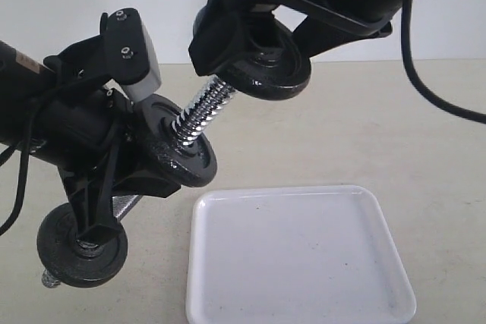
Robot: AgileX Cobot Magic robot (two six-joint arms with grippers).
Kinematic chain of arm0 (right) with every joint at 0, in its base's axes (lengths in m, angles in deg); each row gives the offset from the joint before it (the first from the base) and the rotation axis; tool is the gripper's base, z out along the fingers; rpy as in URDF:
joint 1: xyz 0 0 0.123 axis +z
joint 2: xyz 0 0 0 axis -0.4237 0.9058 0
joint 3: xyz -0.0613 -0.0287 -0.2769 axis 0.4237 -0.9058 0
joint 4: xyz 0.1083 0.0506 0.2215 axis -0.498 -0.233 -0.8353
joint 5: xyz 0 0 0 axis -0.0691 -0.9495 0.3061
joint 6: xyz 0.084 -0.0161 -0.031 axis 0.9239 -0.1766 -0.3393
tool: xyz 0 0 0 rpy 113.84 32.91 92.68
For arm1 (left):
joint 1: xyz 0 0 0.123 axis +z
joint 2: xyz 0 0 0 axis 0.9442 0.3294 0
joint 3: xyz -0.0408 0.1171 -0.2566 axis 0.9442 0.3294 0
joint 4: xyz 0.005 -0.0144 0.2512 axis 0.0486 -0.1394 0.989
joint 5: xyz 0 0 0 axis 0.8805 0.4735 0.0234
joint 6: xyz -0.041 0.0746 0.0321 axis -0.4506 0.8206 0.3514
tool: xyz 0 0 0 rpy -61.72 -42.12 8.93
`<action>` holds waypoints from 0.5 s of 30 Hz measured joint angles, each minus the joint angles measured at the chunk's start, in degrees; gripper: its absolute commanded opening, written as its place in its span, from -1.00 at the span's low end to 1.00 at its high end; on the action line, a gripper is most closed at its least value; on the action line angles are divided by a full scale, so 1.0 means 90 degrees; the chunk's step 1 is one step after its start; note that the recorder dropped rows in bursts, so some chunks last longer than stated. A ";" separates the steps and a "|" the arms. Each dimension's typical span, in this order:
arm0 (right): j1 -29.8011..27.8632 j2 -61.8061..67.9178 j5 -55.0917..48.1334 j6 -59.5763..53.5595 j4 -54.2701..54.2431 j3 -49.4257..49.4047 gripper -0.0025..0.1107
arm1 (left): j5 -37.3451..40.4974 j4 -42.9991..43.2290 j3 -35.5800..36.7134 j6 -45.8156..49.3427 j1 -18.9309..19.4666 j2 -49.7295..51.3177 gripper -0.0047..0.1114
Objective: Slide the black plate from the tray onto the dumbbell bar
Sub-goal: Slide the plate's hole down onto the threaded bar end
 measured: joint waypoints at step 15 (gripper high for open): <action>0.0000 0.0255 -0.0081 -0.0110 -0.0464 0.0070 -0.96 | 0.0052 0.0112 0.0000 0.0057 0.0000 -0.0128 -0.84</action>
